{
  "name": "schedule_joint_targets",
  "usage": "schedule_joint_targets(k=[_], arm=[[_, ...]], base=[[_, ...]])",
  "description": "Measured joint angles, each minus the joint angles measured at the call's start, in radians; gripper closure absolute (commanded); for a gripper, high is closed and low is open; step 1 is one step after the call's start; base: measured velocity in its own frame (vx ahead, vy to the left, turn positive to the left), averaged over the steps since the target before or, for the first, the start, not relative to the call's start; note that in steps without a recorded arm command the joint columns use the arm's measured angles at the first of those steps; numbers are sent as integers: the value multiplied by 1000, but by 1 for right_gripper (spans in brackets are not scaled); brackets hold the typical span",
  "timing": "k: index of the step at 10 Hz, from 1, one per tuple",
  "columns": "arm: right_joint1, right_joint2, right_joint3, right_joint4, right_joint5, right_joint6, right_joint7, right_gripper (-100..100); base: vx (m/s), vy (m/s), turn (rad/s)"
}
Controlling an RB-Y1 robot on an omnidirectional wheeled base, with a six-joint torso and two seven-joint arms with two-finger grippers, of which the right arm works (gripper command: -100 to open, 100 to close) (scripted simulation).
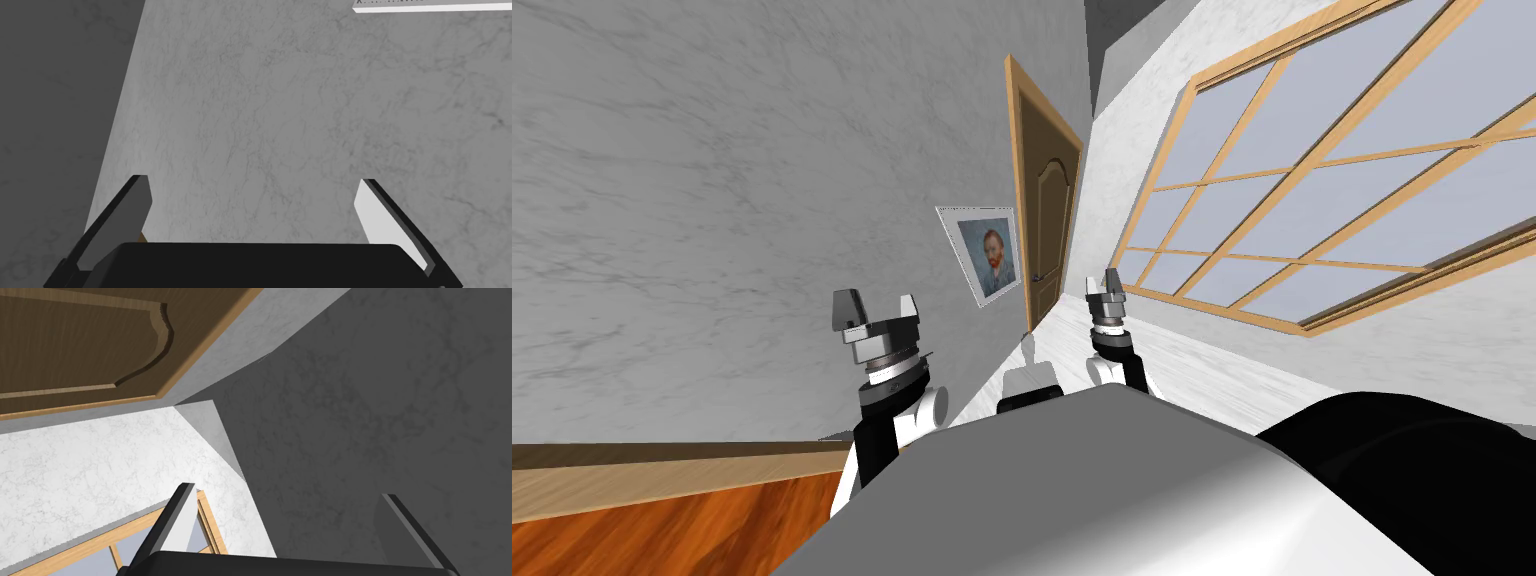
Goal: Pull the door open
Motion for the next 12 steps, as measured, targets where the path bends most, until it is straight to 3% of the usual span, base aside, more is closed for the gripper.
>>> schedule_joint_targets(k=[8, 12], arm=[[-61, -57, 25, 159, -39, -7, -44, -100], [-112, -88, 44, 282, -62, -17, -72, -100]], base=[[54, -75, 99], [63, -109, 126]])
